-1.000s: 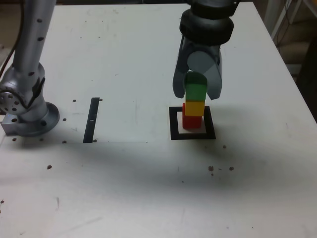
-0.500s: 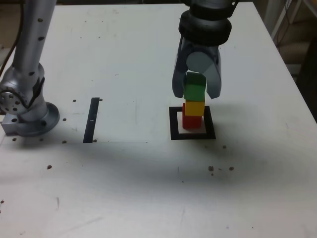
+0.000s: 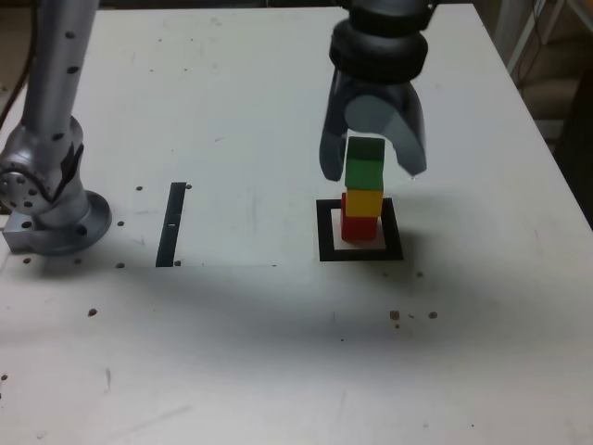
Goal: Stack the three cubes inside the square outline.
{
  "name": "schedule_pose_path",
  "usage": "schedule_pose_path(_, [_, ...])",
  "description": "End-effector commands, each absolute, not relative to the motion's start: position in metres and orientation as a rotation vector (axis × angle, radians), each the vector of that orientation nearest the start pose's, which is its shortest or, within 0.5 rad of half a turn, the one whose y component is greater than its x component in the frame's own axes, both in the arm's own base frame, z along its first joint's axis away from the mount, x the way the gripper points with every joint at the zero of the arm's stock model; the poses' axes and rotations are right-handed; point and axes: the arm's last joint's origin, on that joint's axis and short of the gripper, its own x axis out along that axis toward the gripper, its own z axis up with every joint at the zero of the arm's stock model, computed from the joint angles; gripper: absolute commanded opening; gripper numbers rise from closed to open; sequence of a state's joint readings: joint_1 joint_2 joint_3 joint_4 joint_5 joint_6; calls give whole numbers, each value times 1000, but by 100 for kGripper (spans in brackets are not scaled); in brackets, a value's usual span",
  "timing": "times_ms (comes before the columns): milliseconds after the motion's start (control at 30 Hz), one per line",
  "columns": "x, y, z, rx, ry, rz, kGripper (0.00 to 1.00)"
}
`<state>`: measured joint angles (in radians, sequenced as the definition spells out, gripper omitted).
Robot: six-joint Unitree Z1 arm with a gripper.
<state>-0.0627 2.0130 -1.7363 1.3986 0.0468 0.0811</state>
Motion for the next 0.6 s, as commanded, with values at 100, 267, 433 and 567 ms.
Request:
schedule_pose_path(100, [344,-18,315,169,1610,-59,100])
schedule_pose_path(267, [321,-16,327,178,1574,-47,100])
schedule_pose_path(433, [296,-14,333,182,1560,-42,100])
schedule_pose_path(567, [276,-13,330,182,1560,-41,100])
